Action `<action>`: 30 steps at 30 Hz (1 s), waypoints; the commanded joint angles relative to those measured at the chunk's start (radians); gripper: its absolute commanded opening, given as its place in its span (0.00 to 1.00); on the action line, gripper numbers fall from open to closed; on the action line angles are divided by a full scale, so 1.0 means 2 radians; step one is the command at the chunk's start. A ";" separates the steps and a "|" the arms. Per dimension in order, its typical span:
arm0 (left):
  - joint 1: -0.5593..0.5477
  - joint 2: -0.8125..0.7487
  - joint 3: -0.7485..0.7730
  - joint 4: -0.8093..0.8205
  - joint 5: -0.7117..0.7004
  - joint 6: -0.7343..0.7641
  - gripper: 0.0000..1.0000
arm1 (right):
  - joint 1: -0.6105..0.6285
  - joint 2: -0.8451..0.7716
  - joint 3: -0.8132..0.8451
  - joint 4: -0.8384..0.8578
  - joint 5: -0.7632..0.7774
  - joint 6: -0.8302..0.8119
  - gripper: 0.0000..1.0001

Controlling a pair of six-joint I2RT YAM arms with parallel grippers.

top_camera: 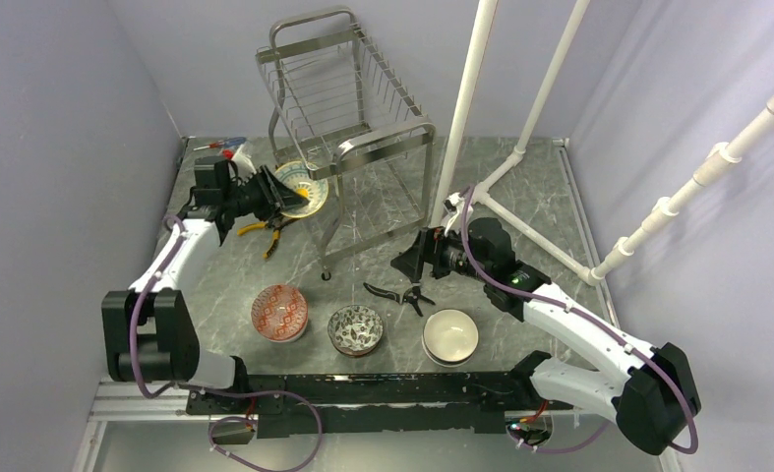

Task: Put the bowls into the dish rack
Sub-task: Place the bowl in the dish rack.

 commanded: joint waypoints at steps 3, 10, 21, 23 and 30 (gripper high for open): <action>-0.032 0.029 0.058 0.017 -0.040 0.035 0.30 | -0.003 -0.010 -0.001 0.014 0.001 -0.015 0.92; -0.043 0.088 0.104 -0.005 -0.050 0.051 0.30 | -0.004 0.002 -0.009 0.030 0.000 -0.012 0.93; -0.044 0.041 0.097 -0.087 -0.137 0.081 0.29 | -0.004 0.034 0.009 0.046 -0.018 -0.027 0.92; -0.044 0.024 0.090 -0.103 -0.154 0.085 0.29 | -0.004 0.046 0.018 0.047 -0.028 -0.029 0.92; -0.048 0.000 0.058 -0.076 -0.173 0.103 0.27 | -0.003 0.084 0.028 0.083 -0.059 -0.014 0.92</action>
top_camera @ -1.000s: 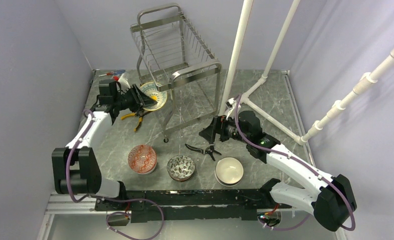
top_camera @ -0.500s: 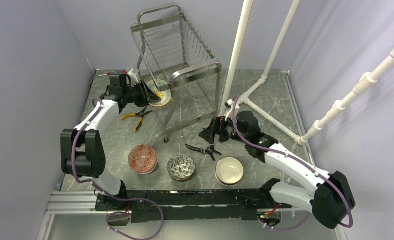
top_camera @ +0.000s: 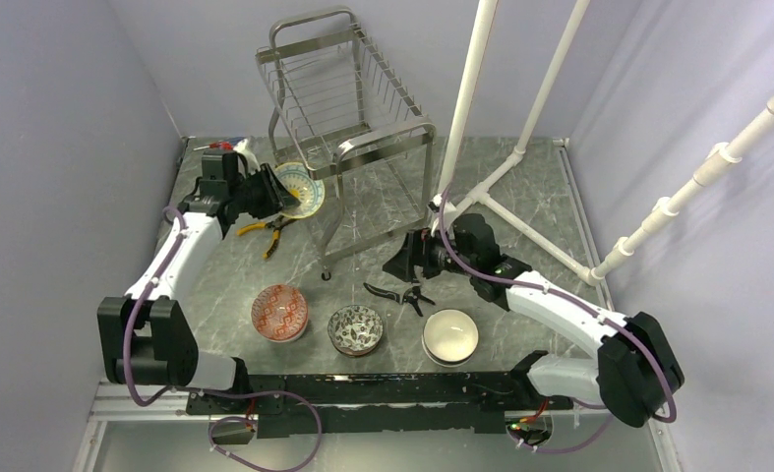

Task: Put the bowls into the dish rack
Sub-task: Place the bowl in the dish rack.

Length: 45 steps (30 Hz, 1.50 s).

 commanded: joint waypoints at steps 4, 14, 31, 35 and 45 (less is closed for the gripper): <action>-0.032 0.019 0.015 0.037 -0.041 0.042 0.14 | -0.001 0.011 0.032 0.044 -0.018 0.000 0.92; -0.060 0.111 0.051 0.095 -0.048 0.106 0.03 | -0.002 -0.021 0.021 0.010 0.012 -0.014 0.92; -0.091 0.118 -0.037 0.273 -0.090 0.299 0.03 | -0.002 -0.048 -0.004 -0.013 0.035 -0.020 0.93; -0.103 0.118 -0.065 0.326 -0.097 0.347 0.03 | -0.002 -0.052 -0.007 -0.012 0.037 -0.020 0.93; -0.149 0.134 -0.089 0.387 -0.192 0.433 0.03 | -0.002 -0.063 -0.014 -0.017 0.044 -0.021 0.93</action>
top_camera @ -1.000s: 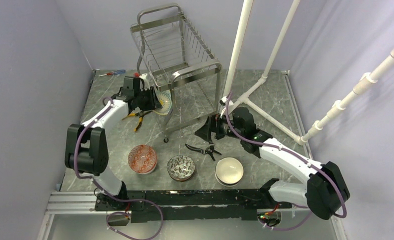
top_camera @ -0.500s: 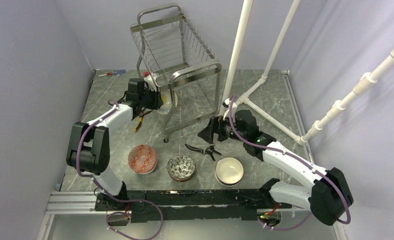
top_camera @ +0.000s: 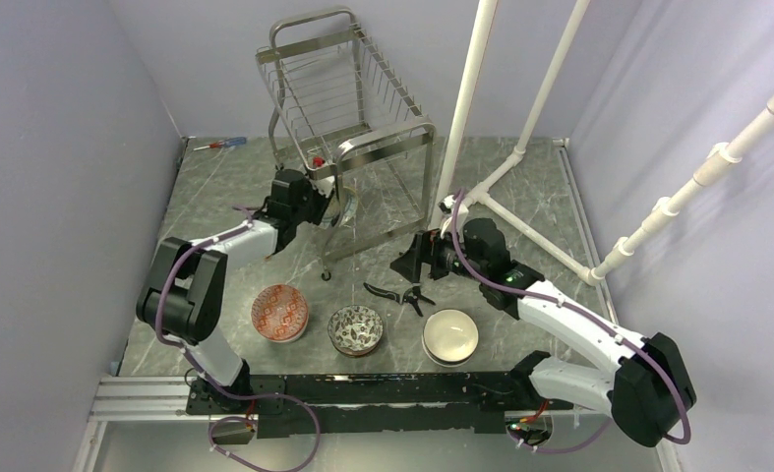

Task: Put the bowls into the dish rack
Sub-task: Place the bowl in the dish rack.

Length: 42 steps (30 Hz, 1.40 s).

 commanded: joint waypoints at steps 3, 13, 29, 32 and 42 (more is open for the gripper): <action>-0.022 0.008 -0.011 0.074 -0.051 0.073 0.02 | -0.001 -0.017 -0.004 0.000 0.012 -0.011 0.93; -0.046 0.000 -0.049 0.113 -0.102 0.126 0.03 | -0.001 -0.016 -0.006 0.000 0.013 -0.010 0.93; -0.053 -0.006 -0.060 0.104 -0.102 0.136 0.09 | -0.002 -0.012 -0.005 0.000 0.011 -0.009 0.93; -0.055 -0.004 -0.058 0.093 -0.104 0.132 0.14 | -0.002 -0.011 -0.004 0.000 0.011 -0.009 0.93; -0.056 -0.017 -0.070 0.094 -0.086 0.118 0.59 | -0.002 -0.011 -0.002 -0.002 0.013 -0.010 0.93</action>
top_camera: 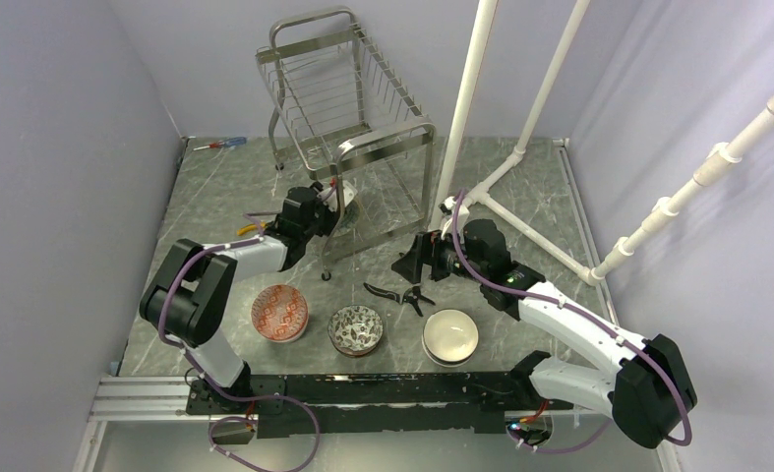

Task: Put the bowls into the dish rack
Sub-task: Place the bowl in the dish rack.

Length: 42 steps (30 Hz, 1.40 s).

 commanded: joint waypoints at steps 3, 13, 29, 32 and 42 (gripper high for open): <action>-0.005 -0.021 -0.003 -0.011 0.015 -0.002 0.59 | -0.001 -0.007 0.001 0.006 0.009 -0.008 0.93; -0.005 -0.059 -0.014 -0.016 0.012 -0.016 0.72 | -0.001 -0.008 0.000 0.006 0.010 -0.009 0.93; -0.005 -0.145 -0.049 -0.021 0.007 -0.072 0.94 | -0.002 -0.005 0.008 0.005 0.005 -0.009 0.93; -0.005 -0.165 -0.048 -0.035 -0.023 -0.100 0.94 | -0.001 -0.005 0.009 0.003 0.005 -0.010 0.93; 0.018 -0.218 -0.033 -0.143 -0.052 -0.216 0.95 | -0.001 -0.001 0.014 0.002 0.006 -0.014 0.93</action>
